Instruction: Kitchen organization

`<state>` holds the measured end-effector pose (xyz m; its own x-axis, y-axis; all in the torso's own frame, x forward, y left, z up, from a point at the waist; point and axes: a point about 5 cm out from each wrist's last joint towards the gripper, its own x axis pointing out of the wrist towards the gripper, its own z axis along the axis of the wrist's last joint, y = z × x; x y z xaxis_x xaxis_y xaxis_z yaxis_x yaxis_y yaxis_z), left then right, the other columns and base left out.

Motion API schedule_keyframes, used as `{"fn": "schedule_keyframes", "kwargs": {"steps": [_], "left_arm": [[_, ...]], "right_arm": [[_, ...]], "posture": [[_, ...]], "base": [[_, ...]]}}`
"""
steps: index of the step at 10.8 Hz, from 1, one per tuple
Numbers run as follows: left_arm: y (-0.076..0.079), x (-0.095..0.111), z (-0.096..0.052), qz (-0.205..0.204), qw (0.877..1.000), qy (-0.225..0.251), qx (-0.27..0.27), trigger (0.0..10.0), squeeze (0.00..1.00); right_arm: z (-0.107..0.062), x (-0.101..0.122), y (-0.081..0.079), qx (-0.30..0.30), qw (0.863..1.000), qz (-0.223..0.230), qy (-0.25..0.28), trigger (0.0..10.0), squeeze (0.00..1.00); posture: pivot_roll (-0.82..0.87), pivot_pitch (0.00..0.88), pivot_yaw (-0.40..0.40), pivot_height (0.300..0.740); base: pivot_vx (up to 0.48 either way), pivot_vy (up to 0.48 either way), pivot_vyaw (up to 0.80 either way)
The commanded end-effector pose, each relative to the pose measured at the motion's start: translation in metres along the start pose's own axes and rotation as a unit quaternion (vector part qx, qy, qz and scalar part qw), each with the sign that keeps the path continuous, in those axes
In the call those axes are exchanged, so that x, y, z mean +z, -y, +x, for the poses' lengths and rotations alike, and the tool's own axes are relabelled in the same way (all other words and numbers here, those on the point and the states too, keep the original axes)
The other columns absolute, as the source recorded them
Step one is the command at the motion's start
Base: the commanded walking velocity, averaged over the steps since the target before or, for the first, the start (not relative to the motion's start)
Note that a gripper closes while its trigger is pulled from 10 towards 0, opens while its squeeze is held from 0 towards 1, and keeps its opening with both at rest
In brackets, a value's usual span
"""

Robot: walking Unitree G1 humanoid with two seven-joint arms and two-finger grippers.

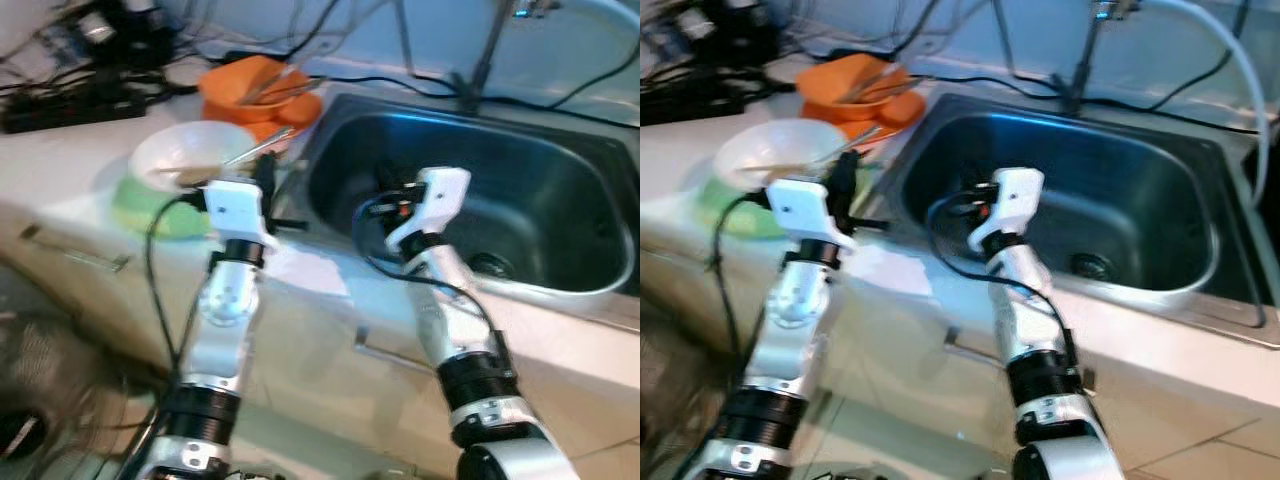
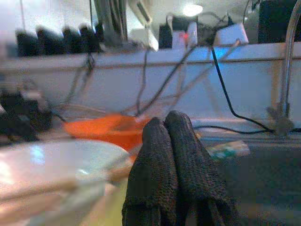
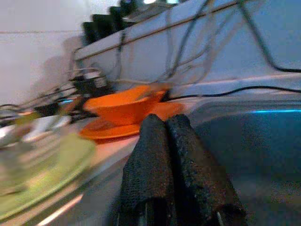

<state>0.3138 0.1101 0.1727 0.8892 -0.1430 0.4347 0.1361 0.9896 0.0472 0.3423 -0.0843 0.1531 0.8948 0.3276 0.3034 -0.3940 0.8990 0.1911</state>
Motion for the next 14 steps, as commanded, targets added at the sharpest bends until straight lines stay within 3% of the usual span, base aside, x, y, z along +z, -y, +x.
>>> {"fn": "schedule_keyframes", "kwargs": {"steps": [1,3,4,6,8,11,12,13,14], "left_arm": [[0.007,0.01,0.004,0.014,0.999,0.026,-0.021,10.0,0.0],[0.012,0.02,0.008,0.049,0.997,0.047,-0.048,10.0,0.0],[0.017,0.025,0.012,0.072,0.993,0.056,-0.074,10.0,1.0],[0.021,0.03,0.016,0.11,0.986,0.066,-0.106,10.0,1.0],[0.027,0.035,0.022,0.196,0.96,0.068,-0.189,10.0,1.0],[0.019,0.036,0.029,0.319,0.916,0.042,-0.24,10.0,1.0],[0.017,0.03,0.029,0.331,0.912,0.023,-0.241,10.0,0.9],[0.013,0.027,0.033,0.37,0.898,-0.001,-0.24,10.0,0.0],[0.014,0.028,0.035,0.377,0.896,0.0,-0.233,10.0,0.0]], "right_arm": [[0.0,0.0,0.002,-0.005,1.0,0.002,0.001,10.0,0.0],[0.0,0.001,0.003,-0.004,1.0,0.003,0.001,10.0,0.0],[0.0,0.0,0.003,-0.006,1.0,0.004,0.001,10.0,0.0],[0.001,0.0,0.003,-0.006,1.0,0.003,0.001,10.0,0.0],[0.001,0.0,0.002,-0.006,1.0,0.005,0.0,10.0,0.0],[0.001,-0.002,0.001,-0.003,1.0,0.008,0.0,10.0,0.0],[0.002,-0.002,0.0,-0.003,1.0,0.008,-0.001,10.0,0.0],[0.002,-0.001,0.0,-0.002,1.0,0.008,0.0,10.0,0.0],[0.003,0.001,0.003,-0.007,1.0,0.002,0.003,10.0,0.0]], "posture": [[0.05,0.04,0.022,0.74],[0.05,0.038,0.021,0.74],[0.05,0.038,0.023,0.74],[0.05,0.032,0.024,0.74],[0.06,0.02,0.025,0.74],[0.06,0.002,0.03,0.74],[0.06,0.002,0.029,0.74],[0.06,0.009,0.028,0.74],[0.06,0.015,0.027,0.74]], "base": [[0.0,0.0,0.0],[0.0,0.0,0.0],[0.0,0.0,0.0],[0.0,0.0,0.0],[0.0,0.0,0.0],[0.0,0.0,0.0],[0.0,0.0,0.0],[0.0,0.0,0.0],[0.0,0.0,0.0]]}}
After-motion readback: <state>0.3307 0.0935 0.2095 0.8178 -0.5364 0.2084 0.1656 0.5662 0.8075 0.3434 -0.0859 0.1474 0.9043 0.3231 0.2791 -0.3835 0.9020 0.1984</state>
